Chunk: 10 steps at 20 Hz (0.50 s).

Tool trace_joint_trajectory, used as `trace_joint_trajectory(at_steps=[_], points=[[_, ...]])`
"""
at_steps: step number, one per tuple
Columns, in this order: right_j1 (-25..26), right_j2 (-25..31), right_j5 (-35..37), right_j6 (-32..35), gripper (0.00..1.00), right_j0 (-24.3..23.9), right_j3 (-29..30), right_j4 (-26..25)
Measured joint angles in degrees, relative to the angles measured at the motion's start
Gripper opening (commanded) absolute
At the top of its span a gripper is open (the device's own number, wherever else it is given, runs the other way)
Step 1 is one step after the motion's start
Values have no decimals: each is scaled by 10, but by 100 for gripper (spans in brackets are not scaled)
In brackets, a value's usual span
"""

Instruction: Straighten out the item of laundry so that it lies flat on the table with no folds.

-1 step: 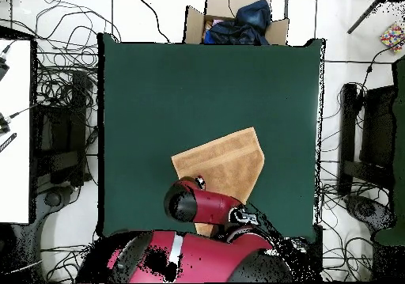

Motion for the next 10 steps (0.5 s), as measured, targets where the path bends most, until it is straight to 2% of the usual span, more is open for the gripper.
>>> trace_joint_trajectory(at_steps=[10], points=[[14,1,-123,2,0,-11,31,-37]])
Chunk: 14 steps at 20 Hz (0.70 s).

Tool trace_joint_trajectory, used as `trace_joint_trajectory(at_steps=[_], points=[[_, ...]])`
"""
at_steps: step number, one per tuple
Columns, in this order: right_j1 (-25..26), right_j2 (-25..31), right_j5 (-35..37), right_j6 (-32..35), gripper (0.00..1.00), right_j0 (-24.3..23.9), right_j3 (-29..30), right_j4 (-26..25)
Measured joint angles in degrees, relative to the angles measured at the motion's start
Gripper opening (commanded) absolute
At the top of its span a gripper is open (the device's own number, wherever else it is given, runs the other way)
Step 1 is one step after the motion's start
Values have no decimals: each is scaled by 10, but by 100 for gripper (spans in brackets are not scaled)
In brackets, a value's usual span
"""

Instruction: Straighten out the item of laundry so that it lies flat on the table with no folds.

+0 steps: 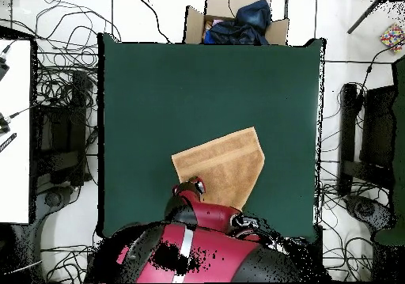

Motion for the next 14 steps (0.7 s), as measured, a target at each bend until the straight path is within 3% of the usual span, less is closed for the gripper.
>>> trace_joint_trajectory(at_steps=[14], points=[[14,3,-72,0,0,-13,16,-18]])
